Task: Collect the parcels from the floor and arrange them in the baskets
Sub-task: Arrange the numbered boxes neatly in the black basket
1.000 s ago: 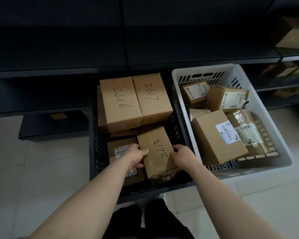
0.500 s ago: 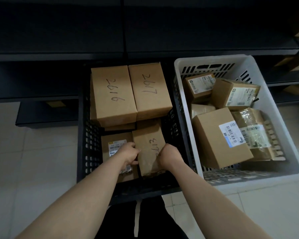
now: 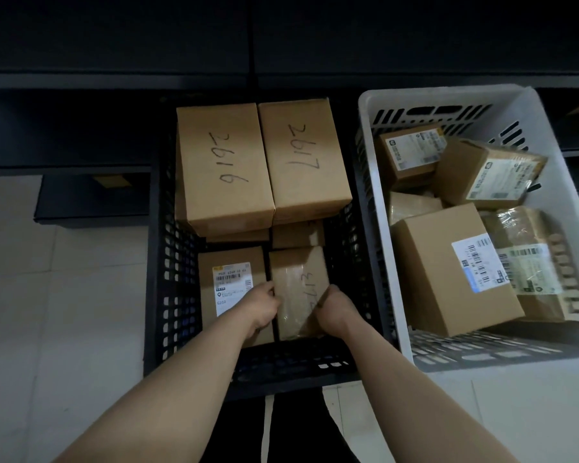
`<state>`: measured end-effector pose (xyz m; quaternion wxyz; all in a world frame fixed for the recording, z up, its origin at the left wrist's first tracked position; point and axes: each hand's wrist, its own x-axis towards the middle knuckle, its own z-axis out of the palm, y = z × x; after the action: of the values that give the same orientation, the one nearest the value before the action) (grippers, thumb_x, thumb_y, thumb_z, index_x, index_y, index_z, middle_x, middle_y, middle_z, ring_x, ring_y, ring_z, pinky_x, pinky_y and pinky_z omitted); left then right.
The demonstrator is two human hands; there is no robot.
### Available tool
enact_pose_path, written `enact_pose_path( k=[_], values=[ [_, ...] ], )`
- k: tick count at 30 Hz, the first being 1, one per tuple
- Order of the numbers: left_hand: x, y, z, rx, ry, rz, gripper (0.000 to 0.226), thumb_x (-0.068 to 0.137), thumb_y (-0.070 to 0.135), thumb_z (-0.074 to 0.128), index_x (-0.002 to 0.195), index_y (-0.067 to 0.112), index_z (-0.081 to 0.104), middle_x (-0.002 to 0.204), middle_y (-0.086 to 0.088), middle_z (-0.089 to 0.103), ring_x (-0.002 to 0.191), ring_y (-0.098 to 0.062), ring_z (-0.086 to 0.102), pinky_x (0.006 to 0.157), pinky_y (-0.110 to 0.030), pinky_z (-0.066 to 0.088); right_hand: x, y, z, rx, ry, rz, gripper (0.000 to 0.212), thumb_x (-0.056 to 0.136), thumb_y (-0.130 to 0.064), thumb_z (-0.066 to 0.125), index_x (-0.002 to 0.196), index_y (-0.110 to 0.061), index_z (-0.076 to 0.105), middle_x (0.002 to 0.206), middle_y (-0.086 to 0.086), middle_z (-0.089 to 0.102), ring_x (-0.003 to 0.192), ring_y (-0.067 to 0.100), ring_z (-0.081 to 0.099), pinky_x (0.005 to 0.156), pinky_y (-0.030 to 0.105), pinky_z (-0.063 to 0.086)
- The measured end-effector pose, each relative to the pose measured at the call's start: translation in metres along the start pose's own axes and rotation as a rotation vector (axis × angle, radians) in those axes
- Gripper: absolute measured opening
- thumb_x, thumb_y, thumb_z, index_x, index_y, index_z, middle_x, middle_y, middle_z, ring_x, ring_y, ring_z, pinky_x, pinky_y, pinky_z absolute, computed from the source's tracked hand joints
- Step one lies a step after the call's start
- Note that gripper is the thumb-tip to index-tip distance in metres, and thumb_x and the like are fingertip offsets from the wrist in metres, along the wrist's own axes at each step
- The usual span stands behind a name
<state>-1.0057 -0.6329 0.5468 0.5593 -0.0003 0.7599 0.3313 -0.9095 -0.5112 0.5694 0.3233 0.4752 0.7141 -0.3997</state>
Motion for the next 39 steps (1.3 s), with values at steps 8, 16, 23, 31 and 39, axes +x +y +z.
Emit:
enact_pose_path(
  k=[8,16,23,31,39],
  values=[
    [-0.013,0.012,-0.006,0.017,0.06,-0.005,0.051,0.101,0.021,0.045,0.15,0.012,0.032,0.15,-0.006,0.042,0.125,-0.022,0.048,0.09,-0.023,0.043,-0.007,0.001,-0.007,0.128,0.03,-0.067,0.037,0.099,-0.008,0.043,0.136,-0.009,0.049,0.13,0.014,0.058,0.117,0.029,0.056,0.092,0.027,0.045],
    [-0.043,0.03,-0.05,-0.23,0.322,-0.007,0.038,0.098,0.013,0.04,0.134,0.006,0.048,0.123,-0.015,0.056,0.104,-0.034,0.058,0.083,-0.035,0.047,-0.055,-0.039,-0.045,0.243,0.224,-0.292,0.05,0.098,-0.016,0.052,0.147,-0.012,0.041,0.143,0.007,0.052,0.118,0.021,0.056,0.089,0.021,0.044],
    [-0.09,0.059,-0.081,-0.337,0.647,0.226,0.054,0.102,0.021,0.032,0.153,0.012,0.018,0.155,-0.012,0.029,0.137,-0.031,0.035,0.11,-0.04,0.03,-0.091,-0.1,-0.062,0.347,0.422,-0.527,0.038,0.1,-0.02,0.049,0.137,-0.012,0.053,0.13,0.003,0.06,0.119,0.016,0.055,0.087,0.018,0.039],
    [-0.106,0.09,-0.109,-0.295,0.542,0.352,0.052,0.104,0.034,0.033,0.154,0.024,0.021,0.158,-0.002,0.027,0.143,-0.023,0.028,0.115,-0.038,0.024,-0.095,-0.142,-0.061,0.34,0.326,-0.547,0.045,0.101,-0.017,0.047,0.145,-0.009,0.041,0.139,0.008,0.054,0.12,0.022,0.055,0.084,0.019,0.039],
    [-0.126,0.07,-0.129,-0.245,0.558,0.305,0.042,0.101,0.045,0.037,0.116,0.012,0.06,0.113,-0.007,0.063,0.101,-0.021,0.057,0.084,-0.034,0.044,-0.105,-0.132,-0.058,0.359,0.251,-0.536,0.047,0.096,-0.029,0.059,0.137,-0.007,0.054,0.133,0.006,0.06,0.116,0.016,0.056,0.092,0.021,0.044]
  ],
)
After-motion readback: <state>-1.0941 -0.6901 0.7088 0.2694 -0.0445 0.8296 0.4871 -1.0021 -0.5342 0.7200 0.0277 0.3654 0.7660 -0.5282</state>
